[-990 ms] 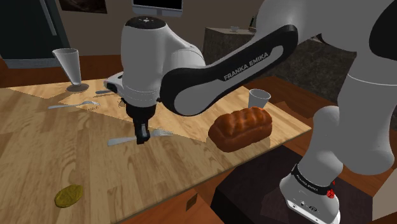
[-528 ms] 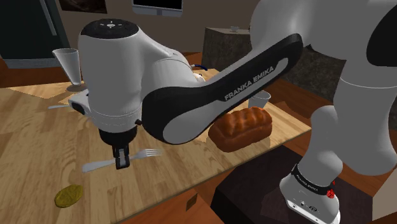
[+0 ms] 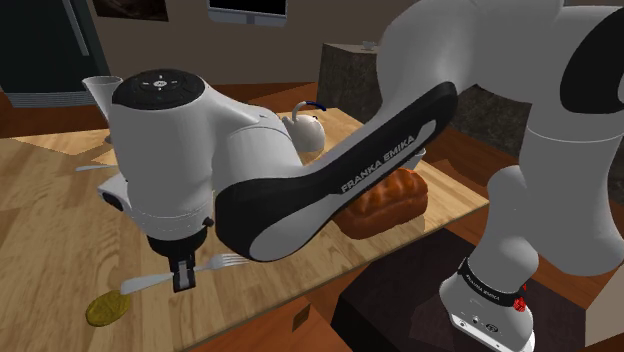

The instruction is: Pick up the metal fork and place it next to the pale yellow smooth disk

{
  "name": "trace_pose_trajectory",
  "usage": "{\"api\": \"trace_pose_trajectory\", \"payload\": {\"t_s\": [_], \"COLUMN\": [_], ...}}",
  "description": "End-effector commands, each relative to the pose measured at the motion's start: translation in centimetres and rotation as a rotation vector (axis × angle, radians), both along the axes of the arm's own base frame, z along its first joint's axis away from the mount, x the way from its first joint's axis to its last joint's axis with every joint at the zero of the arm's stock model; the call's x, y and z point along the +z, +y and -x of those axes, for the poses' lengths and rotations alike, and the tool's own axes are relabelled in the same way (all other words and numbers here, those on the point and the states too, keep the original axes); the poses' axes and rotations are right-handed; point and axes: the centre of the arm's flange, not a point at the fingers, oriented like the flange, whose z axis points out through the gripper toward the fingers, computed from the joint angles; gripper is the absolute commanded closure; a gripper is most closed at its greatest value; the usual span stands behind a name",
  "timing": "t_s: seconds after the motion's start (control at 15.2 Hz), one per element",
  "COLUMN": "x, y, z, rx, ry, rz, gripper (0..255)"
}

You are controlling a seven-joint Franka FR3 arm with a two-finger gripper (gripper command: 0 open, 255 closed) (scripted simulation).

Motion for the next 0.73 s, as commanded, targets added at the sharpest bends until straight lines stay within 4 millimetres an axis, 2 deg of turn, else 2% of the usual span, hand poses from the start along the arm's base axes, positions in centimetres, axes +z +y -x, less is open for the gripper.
{"api": "trace_pose_trajectory", "payload": {"t_s": [0.0, 0.53, 0.66], "x": [-1.0, -5.6, -5.6], "y": [0.0, 0.0, 0.0], "z": [0.0, 0.0, 0.0], "rx": [0.000, 0.000, 0.000], "ry": [0.000, 0.000, 0.000], "rz": [-0.001, -0.001, -0.001], "gripper": [255, 255, 255]}}
